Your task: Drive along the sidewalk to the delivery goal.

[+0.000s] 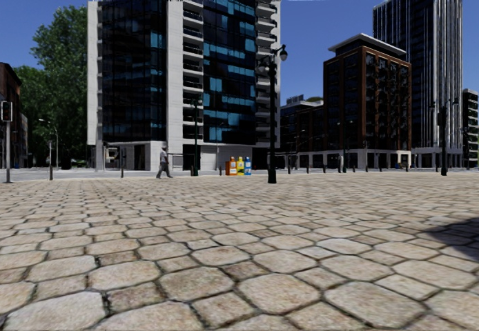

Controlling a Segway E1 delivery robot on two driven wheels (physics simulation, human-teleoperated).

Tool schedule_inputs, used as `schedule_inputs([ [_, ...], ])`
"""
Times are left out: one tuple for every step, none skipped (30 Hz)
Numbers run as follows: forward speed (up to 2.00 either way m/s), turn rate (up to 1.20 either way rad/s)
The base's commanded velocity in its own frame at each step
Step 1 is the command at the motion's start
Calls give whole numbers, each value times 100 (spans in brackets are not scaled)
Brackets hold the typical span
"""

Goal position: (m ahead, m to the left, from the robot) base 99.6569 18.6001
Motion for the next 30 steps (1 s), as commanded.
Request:
schedule_inputs([
  [200, -48],
  [200, -48],
  [200, -48],
  [200, -48],
  [200, -48],
  [200, -48],
  [200, -48],
  [200, -48],
  [200, -48],
  [200, -48],
  [200, -48],
  [200, -48],
  [200, -48],
  [200, -48],
  [200, -48],
  [200, -48],
  [200, -48],
  [200, -48],
  [200, -48],
  [200, -48],
  [200, -48],
  [200, -48],
  [200, -48],
  [200, -48],
  [200, -48],
  [200, -48],
  [200, -48],
  [200, -48],
  [200, -48],
  [200, -48],
])
